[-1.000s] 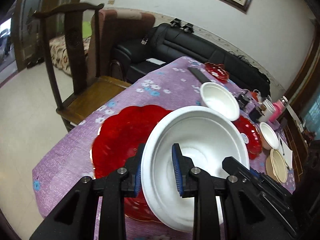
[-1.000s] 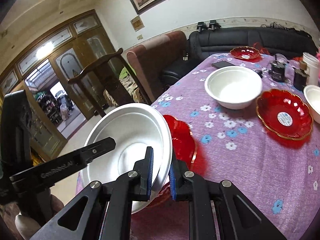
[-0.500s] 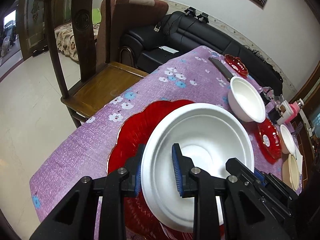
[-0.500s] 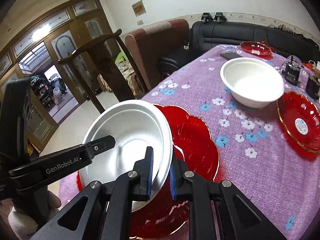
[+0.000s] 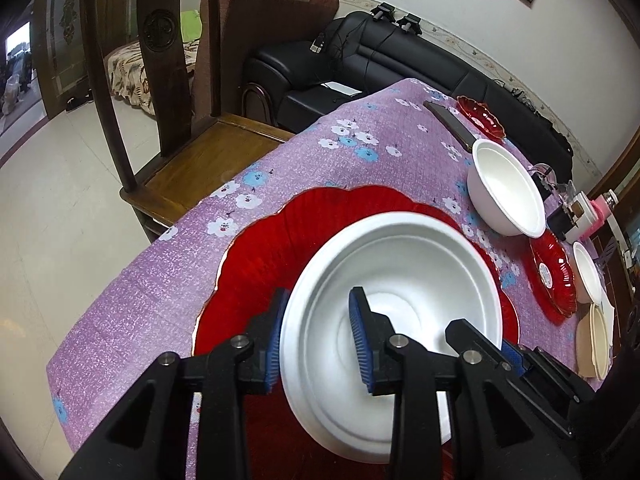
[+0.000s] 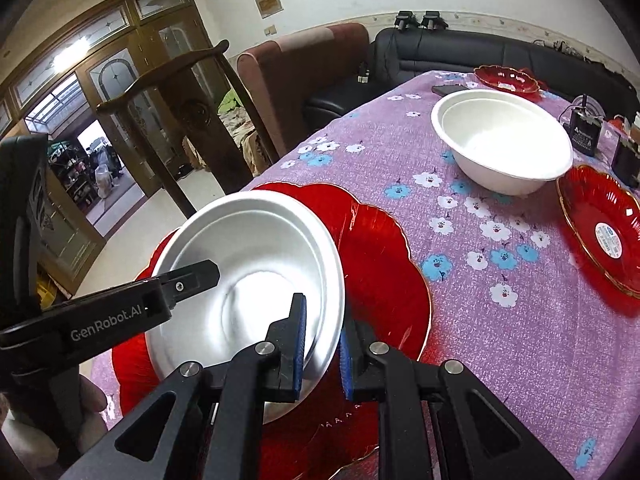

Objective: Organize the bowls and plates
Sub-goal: 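Carry the white bowl over the red plate and lower it, then open the right gripper and lift away from the bowl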

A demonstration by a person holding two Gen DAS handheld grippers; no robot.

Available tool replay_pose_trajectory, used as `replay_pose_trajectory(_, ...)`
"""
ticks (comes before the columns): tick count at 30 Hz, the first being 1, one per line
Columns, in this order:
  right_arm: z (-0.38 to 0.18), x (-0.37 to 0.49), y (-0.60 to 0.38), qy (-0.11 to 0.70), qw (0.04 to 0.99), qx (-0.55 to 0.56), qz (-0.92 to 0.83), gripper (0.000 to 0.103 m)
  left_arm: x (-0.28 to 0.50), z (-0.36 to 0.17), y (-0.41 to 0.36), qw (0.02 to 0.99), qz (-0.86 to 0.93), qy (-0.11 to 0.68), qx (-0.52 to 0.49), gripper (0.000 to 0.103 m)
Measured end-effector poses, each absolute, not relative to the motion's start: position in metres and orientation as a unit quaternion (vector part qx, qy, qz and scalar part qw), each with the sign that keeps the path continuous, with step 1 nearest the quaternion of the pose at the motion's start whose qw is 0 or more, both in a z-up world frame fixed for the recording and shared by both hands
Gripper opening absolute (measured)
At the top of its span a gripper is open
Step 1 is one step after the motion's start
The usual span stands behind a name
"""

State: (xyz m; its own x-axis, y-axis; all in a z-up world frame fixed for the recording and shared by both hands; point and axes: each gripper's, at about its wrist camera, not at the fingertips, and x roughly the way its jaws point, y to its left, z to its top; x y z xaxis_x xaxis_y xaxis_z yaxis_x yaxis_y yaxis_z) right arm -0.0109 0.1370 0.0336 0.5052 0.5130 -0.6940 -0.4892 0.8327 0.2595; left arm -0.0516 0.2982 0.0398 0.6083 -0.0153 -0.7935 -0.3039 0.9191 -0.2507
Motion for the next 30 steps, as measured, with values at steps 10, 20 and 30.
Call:
replay_pose_trajectory(10,0.039,-0.013,0.130,0.379,0.878,0.028,0.291,0.050,-0.063,0.050,0.303,0.886,0.093,0.408,-0.201,0.055)
replay_pose_trajectory(20,0.062,-0.025,0.112,0.337,0.897,0.051,0.280,0.054,-0.095,0.085,0.280,0.918,0.126,0.347,-0.143,0.068)
replay_pose_trajectory(30,0.082,-0.056,0.065,0.326,0.910,0.060,0.250,0.056,-0.133,0.126,0.229,0.951,0.181,0.249,-0.015,0.094)
